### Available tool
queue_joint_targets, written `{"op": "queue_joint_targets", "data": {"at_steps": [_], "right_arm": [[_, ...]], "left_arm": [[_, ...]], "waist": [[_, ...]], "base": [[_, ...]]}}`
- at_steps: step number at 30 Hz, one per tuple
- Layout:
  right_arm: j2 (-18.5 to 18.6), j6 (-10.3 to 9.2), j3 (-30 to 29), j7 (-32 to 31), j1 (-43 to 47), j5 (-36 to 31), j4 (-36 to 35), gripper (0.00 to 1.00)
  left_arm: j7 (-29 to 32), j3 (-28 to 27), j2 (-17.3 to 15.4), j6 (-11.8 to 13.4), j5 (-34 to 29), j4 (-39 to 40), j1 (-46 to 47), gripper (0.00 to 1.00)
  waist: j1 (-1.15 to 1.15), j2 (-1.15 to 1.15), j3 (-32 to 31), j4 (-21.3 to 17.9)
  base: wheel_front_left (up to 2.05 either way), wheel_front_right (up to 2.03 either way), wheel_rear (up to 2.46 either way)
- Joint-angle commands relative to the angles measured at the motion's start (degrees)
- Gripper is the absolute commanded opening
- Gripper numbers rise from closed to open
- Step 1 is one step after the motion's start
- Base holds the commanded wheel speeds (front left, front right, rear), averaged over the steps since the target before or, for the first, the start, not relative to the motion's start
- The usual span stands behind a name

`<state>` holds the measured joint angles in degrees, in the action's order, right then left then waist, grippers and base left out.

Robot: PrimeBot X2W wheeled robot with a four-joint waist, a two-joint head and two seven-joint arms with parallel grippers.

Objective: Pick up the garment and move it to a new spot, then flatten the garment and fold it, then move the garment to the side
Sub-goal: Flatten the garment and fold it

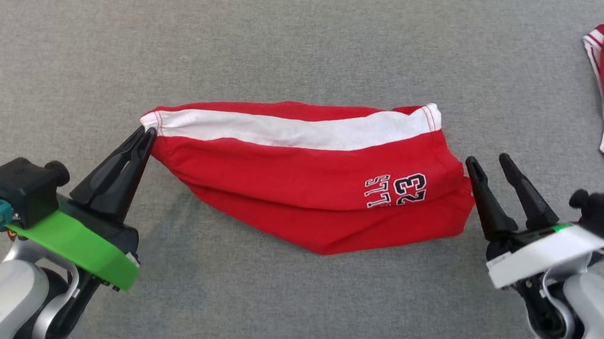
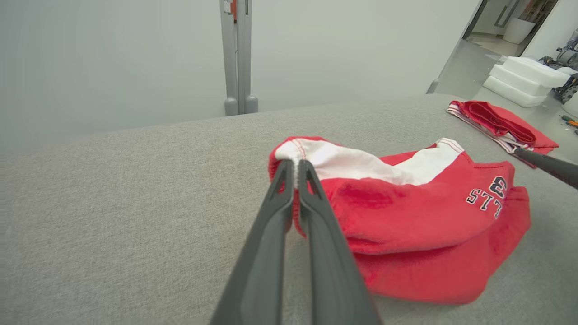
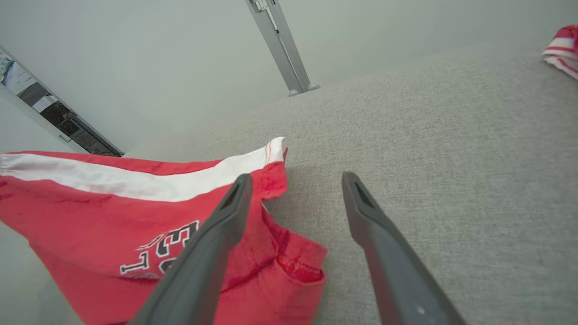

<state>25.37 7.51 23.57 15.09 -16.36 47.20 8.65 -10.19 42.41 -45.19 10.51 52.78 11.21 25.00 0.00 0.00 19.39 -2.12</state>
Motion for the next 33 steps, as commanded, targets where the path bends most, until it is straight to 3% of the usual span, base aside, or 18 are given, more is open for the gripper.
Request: {"op": "queue_joint_targets", "data": {"at_steps": [1,7,16,17,19,20,24,25,26,33], "right_arm": [[1.9,-0.05,2.4,-1.4,-2.9,4.1,0.3,1.00],[11.4,-0.06,12.1,-12.0,-15.0,22.4,-1.1,1.00],[16.3,-0.05,19.3,-17.7,-23.2,29.3,1.5,1.00],[16.4,-0.05,20.1,-18.1,-23.6,29.6,1.7,0.95],[16.5,-0.05,21.4,-18.2,-24.4,30.5,2.0,0.74],[16.6,-0.05,22.1,-18.2,-24.8,30.7,2.1,0.49],[16.7,-0.05,24.4,-17.5,-26.0,32.0,2.2,0.38],[16.8,-0.05,24.9,-17.5,-26.3,32.3,2.2,0.15],[16.8,-0.04,25.4,-17.3,-26.6,32.6,2.0,0.00],[18.1,-0.04,25.4,-11.0,-29.1,34.1,0.1,0.00]], "left_arm": [[-0.5,-0.1,0.4,-0.5,0.0,-0.5,-0.6,0.00],[-1.4,0.7,2.4,-2.2,-0.4,-3.1,0.7,0.00],[-2.1,2.1,5.5,-4.1,-1.4,-6.3,2.7,0.00],[-2.1,2.2,5.7,-4.3,-1.4,-6.6,2.8,0.00],[-2.1,2.4,6.0,-4.5,-1.4,-7.1,3.0,0.00],[-2.1,2.5,6.1,-4.5,-1.5,-7.3,3.1,0.00],[-2.2,2.6,6.4,-4.9,-1.4,-7.9,3.5,0.00],[-2.1,2.6,6.4,-5.0,-1.2,-8.0,3.6,0.00],[-2.1,2.5,6.4,-5.0,-1.1,-8.2,3.7,0.00],[-1.8,1.1,7.2,-6.8,1.9,-7.3,5.2,0.00]], "waist": [[0.00,0.00,1.2,1.4],[0.00,0.00,2.1,3.0],[0.00,0.00,3.0,5.6],[0.00,0.00,3.0,5.8],[0.00,0.00,3.2,6.0],[0.00,0.00,3.2,6.0],[0.00,0.00,3.3,6.0],[0.00,0.00,3.3,5.9],[0.00,0.00,3.3,5.8],[0.00,0.00,3.3,4.5]], "base": [[0.00,0.00,0.00],[0.00,0.00,0.00],[0.00,0.00,0.00],[0.00,0.00,0.00],[0.00,0.00,0.00],[0.00,0.00,0.00],[0.00,0.00,0.00],[0.00,0.00,0.00],[0.00,0.00,0.00],[0.00,0.00,0.00]]}}
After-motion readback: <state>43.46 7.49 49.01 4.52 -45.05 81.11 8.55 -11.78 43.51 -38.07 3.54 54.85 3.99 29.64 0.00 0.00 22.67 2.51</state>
